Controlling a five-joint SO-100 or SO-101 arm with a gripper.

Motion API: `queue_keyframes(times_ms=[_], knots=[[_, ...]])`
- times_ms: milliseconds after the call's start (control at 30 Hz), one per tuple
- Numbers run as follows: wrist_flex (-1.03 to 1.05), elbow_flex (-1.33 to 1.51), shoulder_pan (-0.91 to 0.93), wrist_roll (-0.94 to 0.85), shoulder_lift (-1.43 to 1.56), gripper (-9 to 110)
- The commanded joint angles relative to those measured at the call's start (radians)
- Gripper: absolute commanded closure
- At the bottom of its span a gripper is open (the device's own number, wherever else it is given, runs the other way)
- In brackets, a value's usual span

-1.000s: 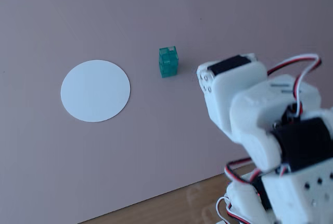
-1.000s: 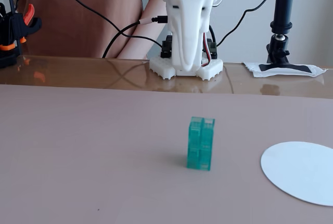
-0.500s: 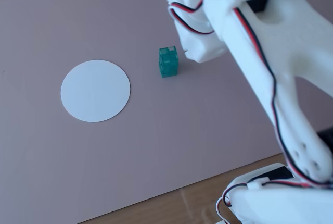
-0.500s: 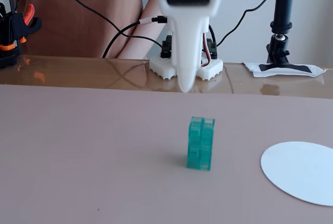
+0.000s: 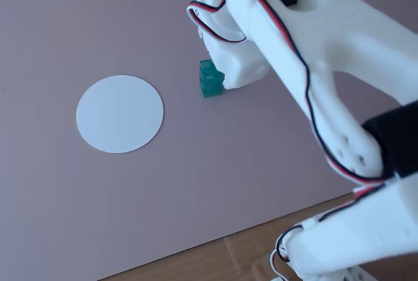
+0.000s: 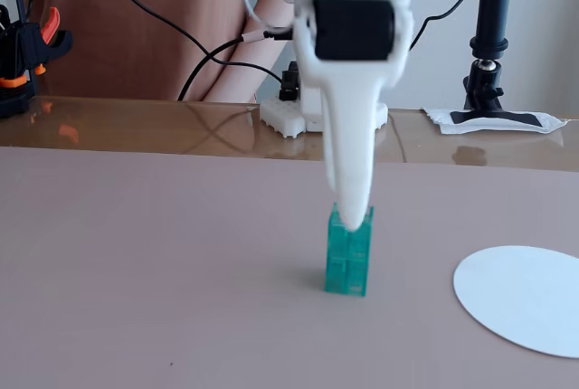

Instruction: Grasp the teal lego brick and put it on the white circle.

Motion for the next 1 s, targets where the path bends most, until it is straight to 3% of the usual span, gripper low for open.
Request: queue_keyframes(times_ms=[0, 233, 367, 967], knots=[[-0.011, -0.054, 0.002, 0.003, -0.052, 73], [-0.025, -0.149, 0.0, -0.008, -0.241, 84], [-0.026, -0.199, -0.011, -0.003, -0.324, 101], [0.095, -0.216, -0.069, 0.038, -0.097, 102]])
